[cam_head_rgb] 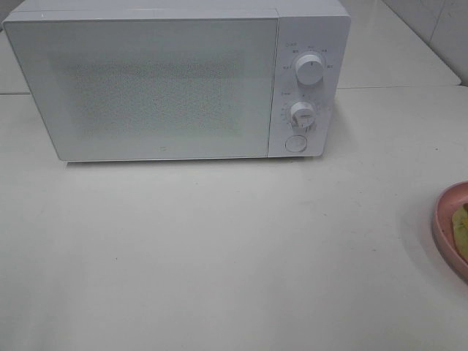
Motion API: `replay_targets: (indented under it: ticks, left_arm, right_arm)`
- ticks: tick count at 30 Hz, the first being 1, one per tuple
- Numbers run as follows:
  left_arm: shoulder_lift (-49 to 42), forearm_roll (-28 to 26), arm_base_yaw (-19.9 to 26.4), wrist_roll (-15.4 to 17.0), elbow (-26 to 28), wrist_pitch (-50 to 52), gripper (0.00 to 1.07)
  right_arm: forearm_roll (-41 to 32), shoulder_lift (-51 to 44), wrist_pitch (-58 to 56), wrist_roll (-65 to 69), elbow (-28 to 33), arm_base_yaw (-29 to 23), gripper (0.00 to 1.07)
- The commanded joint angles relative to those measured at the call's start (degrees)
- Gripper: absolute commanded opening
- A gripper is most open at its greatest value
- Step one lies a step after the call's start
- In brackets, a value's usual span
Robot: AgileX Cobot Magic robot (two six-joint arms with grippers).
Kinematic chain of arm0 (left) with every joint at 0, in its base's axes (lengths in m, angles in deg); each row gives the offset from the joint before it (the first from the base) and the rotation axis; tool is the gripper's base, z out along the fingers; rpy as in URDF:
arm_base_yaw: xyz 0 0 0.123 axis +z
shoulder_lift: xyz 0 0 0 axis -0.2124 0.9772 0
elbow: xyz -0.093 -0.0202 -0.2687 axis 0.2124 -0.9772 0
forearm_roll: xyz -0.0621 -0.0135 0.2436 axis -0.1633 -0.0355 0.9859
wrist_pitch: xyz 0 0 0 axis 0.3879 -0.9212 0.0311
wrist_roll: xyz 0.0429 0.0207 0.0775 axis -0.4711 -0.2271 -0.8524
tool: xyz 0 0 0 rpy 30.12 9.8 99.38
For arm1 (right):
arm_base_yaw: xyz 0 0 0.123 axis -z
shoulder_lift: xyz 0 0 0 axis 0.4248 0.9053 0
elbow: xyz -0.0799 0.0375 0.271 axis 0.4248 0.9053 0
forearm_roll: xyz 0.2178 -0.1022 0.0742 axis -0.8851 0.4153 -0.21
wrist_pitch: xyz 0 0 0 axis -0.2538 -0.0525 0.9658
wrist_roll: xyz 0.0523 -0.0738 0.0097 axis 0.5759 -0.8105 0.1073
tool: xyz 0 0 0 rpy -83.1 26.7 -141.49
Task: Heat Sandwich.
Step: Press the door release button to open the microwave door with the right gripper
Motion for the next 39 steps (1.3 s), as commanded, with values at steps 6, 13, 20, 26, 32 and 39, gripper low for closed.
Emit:
replay_targets:
  ticks: [6,13,20,26,32,39]
  left_arm:
    - [-1.5,-0.3,0.1,0.3,-0.3,0.7,1.03]
    - [-1.5,-0.3,0.1,0.3,-0.3,0.7,1.03]
    - [-1.5,-0.3,0.1,0.3,-0.3,0.7,1.03]
    - [-1.5,-0.3,0.1,0.3,-0.3,0.7,1.03]
    - [-1.5,-0.3,0.1,0.3,-0.3,0.7,1.03]
    - [-1.5,-0.3,0.1,0.3,-0.3,0.7,1.03]
  right_arm:
    - [0.0,-1.5,0.6,0.1,0.1,0.3,0.76]
    - [0.0,-1.5,0.6,0.1,0.1,0.3,0.76]
    - [0.0,-0.2,0.8,0.1,-0.1,0.3,0.77]
    - [0.3,5.4,5.6,0.1,-2.1,0.3,0.77]
    - [1.0,12.0,11.0,-0.2,-2.0,0.3,0.77]
    - [1.1,19.3,17.0,-0.2,-1.9,0.3,0.77]
